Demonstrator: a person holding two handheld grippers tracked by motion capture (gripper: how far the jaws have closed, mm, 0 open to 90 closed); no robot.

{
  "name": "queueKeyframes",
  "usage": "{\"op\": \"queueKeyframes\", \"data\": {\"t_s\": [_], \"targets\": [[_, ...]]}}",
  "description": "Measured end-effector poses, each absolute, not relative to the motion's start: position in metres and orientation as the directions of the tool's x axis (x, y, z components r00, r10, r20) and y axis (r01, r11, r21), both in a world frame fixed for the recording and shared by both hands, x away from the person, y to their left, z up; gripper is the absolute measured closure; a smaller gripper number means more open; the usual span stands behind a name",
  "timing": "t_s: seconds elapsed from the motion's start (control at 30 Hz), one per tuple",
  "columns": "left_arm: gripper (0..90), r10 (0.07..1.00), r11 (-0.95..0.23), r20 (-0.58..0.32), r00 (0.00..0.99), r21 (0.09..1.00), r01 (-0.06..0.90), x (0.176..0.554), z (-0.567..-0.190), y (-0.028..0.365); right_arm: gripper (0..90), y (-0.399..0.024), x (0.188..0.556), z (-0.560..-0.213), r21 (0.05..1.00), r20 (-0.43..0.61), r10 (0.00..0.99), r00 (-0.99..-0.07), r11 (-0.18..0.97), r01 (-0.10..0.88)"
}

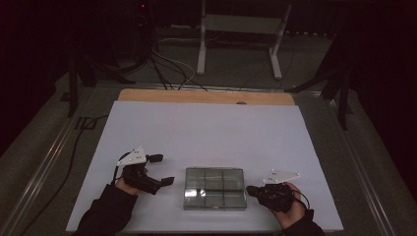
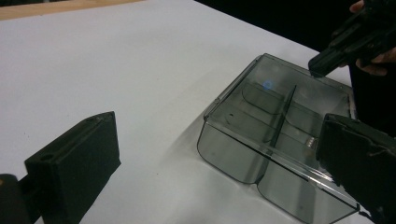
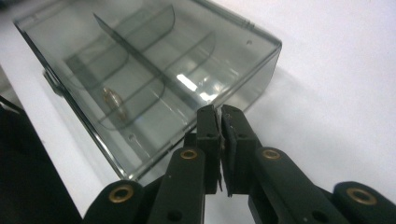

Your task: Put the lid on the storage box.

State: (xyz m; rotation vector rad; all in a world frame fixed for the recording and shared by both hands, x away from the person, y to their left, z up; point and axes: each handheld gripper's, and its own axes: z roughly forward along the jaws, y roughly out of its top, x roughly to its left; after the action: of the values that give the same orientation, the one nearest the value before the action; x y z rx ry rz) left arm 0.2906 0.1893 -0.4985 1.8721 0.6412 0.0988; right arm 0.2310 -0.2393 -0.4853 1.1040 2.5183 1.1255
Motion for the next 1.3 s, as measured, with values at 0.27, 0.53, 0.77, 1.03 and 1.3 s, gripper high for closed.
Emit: {"op": "queueKeyframes", "data": {"t_s": [0.27, 0.53, 0.77, 1.03, 1.3], "targets": [[1.5, 0.471, -0.249, -0.233, 0.851, 0.89, 0.382, 0.291, -0.499, 0.189, 85.4, -0.246, 0.241, -0.477, 0.744, 0.244, 0.661, -0.71, 0.342, 0.574], [1.5, 0.476, -0.239, -0.233, 0.848, 0.893, 0.38, 0.291, -0.498, 0.189, 71.4, -0.241, 0.253, -0.475, 0.772, 0.268, 0.647, -0.714, 0.299, 0.56], [1.5, 0.48, -0.231, -0.24, 0.844, 0.893, 0.386, 0.293, -0.498, 0.189, 50.7, -0.241, 0.262, -0.474, 0.779, 0.28, 0.641, -0.715, 0.284, 0.56], [1.5, 0.477, -0.231, -0.237, 0.847, 0.895, 0.38, 0.294, -0.498, 0.187, 19.4, -0.246, 0.264, -0.471, 0.796, 0.319, 0.608, -0.727, 0.245, 0.554], [1.5, 0.469, -0.238, -0.235, 0.851, 0.895, 0.378, 0.292, -0.499, 0.189, 2.7, -0.255, 0.263, -0.474, 0.798, 0.341, 0.574, -0.744, 0.241, 0.552]]}}
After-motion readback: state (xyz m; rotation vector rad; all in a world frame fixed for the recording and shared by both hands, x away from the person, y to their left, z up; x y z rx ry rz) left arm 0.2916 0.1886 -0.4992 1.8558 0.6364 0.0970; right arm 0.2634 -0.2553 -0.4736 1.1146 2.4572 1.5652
